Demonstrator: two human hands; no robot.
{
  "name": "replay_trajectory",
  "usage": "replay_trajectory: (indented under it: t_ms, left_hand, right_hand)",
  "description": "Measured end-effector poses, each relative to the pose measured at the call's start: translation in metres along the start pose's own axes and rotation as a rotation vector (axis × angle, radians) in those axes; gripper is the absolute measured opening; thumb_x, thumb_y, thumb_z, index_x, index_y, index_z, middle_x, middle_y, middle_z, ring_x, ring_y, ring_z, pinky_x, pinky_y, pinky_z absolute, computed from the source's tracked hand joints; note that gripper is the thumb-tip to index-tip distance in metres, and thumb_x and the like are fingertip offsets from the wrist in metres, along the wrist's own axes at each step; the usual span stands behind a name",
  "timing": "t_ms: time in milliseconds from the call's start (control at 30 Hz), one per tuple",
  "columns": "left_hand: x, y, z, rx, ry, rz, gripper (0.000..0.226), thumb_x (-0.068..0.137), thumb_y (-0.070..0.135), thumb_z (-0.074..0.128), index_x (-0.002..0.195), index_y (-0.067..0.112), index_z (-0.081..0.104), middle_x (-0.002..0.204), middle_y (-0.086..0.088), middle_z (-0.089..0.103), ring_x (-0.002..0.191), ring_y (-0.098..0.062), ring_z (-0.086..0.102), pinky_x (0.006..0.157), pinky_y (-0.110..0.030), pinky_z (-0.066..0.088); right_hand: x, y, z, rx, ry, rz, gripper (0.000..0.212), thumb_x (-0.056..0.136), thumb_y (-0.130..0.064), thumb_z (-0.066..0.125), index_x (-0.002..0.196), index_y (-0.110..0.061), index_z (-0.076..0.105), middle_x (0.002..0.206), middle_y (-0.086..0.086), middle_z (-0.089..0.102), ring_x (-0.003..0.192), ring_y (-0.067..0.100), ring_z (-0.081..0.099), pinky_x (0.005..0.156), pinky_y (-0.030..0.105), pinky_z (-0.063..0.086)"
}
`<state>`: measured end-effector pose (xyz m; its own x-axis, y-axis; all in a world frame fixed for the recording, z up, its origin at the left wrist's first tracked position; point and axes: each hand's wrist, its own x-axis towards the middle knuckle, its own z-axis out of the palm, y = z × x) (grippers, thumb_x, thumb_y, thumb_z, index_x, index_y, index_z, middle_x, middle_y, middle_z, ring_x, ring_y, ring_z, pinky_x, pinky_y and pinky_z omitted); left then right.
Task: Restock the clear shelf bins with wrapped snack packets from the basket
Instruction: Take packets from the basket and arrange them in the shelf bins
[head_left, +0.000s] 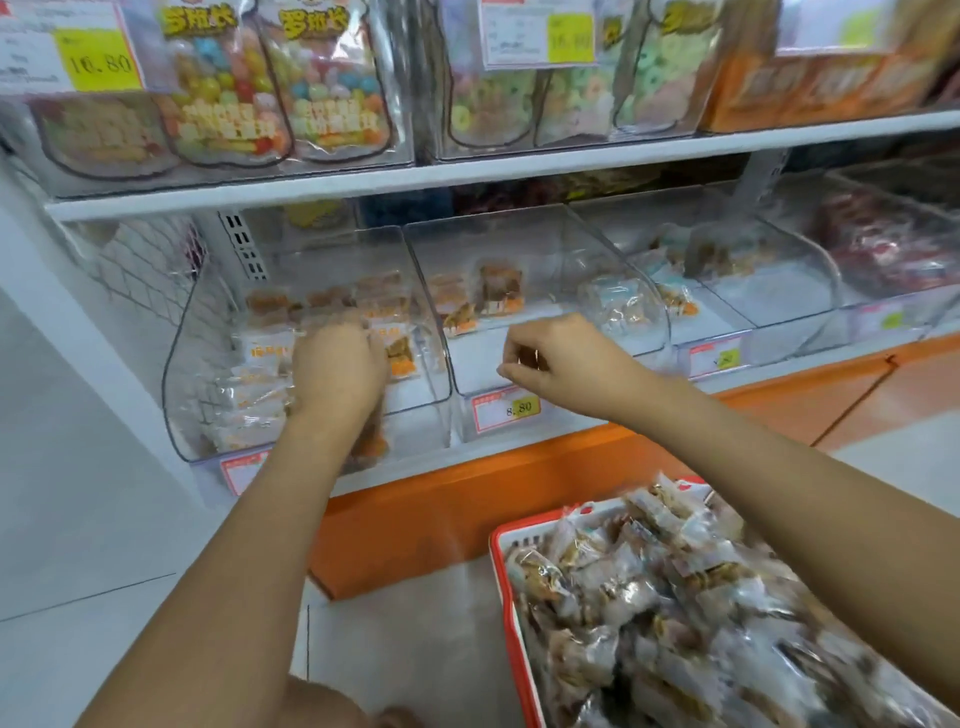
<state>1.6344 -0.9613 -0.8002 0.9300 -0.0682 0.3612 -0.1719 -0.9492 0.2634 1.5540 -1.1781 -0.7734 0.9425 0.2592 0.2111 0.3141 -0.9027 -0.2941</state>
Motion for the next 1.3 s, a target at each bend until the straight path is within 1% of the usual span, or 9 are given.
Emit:
replay_trajectory:
  t_ms: [133,300,400,567,667,800,933,1033,1300]
  left_hand:
    - [-0.057,0.055,-0.011,-0.260,0.022,0.200,0.025,0.097,0.023,0.045,0.079,0.011,0.057,0.071,-0.004,0.055,0.066,-0.023,0.049,0.058,-0.030,0.033]
    - [-0.135,0.072,0.044,-0.219,-0.523,0.221,0.024,0.096,0.025,0.045,0.080,0.016,0.061,0.080,-0.002,0.063,0.073,-0.018,0.056,0.060,-0.026,0.039]
    - [-0.172,0.062,0.084,-0.210,-0.840,0.128,0.019,0.096,0.021,0.047,0.090,0.015,0.064,0.086,0.000,0.063,0.073,-0.012,0.056,0.063,-0.023,0.045]
    - [-0.200,0.047,0.108,-0.226,-1.060,0.033,0.024,0.094,0.009,0.043,0.083,0.011,0.064,0.078,-0.002,0.056,0.072,-0.018,0.051,0.059,-0.025,0.037]
    - [-0.198,0.044,0.106,-0.290,-1.101,0.015,0.027,0.095,0.009,0.043,0.103,0.009,0.069,0.091,-0.003,0.059,0.079,-0.017,0.053,0.072,-0.031,0.044]
    - [-0.190,0.040,0.101,-0.333,-1.103,-0.091,0.022,0.095,0.015,0.049,0.075,0.014,0.060,0.074,0.000,0.054,0.064,-0.012,0.047,0.061,-0.025,0.040]
    - [-0.181,0.036,0.102,-0.378,-1.143,-0.205,0.014,0.091,0.027,0.060,0.096,0.014,0.061,0.095,-0.007,0.059,0.081,-0.016,0.054,0.069,-0.025,0.045]
    - [-0.168,0.041,0.094,-0.420,-1.115,-0.258,0.054,0.084,0.041,0.068,0.123,0.006,0.057,0.119,-0.009,0.062,0.101,-0.020,0.062,0.077,-0.028,0.055]
    - [-0.128,0.123,0.036,-1.143,-0.972,-0.185,0.028,0.082,0.022,0.071,0.107,0.011,0.064,0.098,-0.003,0.072,0.086,-0.018,0.072,0.076,-0.033,0.059]
  right_hand:
    - [-0.046,0.046,0.024,0.010,-0.214,0.248,0.012,0.090,-0.021,0.061,0.083,-0.012,0.063,0.085,0.003,0.065,0.081,0.019,0.058,0.067,0.027,0.039]
    - [-0.099,0.074,0.084,0.129,-0.423,0.463,0.008,0.084,-0.019,0.070,0.088,-0.012,0.071,0.090,-0.001,0.070,0.078,0.014,0.063,0.072,0.027,0.052]
    - [-0.119,0.056,0.133,0.212,-0.444,0.463,0.036,0.082,-0.031,0.073,0.113,-0.015,0.065,0.108,0.000,0.067,0.089,0.015,0.063,0.078,0.026,0.053]
    - [-0.131,0.029,0.193,0.170,-0.504,0.400,0.041,0.089,-0.031,0.061,0.125,-0.012,0.056,0.124,0.009,0.056,0.112,0.027,0.053,0.095,0.039,0.045]
    - [-0.126,0.026,0.220,-0.049,-0.509,0.422,0.040,0.090,-0.033,0.056,0.126,-0.014,0.056,0.124,0.008,0.055,0.111,0.026,0.054,0.094,0.039,0.048]
    - [-0.118,0.029,0.217,-0.098,-0.603,0.470,0.026,0.089,-0.024,0.058,0.111,-0.013,0.064,0.107,0.005,0.065,0.099,0.024,0.062,0.089,0.034,0.050]
    - [-0.115,0.036,0.180,0.110,-0.445,0.637,0.019,0.085,-0.020,0.064,0.071,-0.014,0.052,0.069,-0.001,0.054,0.064,0.013,0.055,0.060,0.022,0.047]
    - [-0.117,0.049,0.136,0.268,-0.374,0.657,0.015,0.081,-0.018,0.071,0.075,-0.011,0.059,0.067,-0.002,0.056,0.055,0.008,0.050,0.052,0.016,0.046]
    - [-0.137,0.075,-0.001,1.122,-0.149,0.532,0.006,0.076,-0.013,0.074,0.074,-0.011,0.069,0.064,-0.003,0.065,0.057,0.008,0.054,0.057,0.017,0.042]
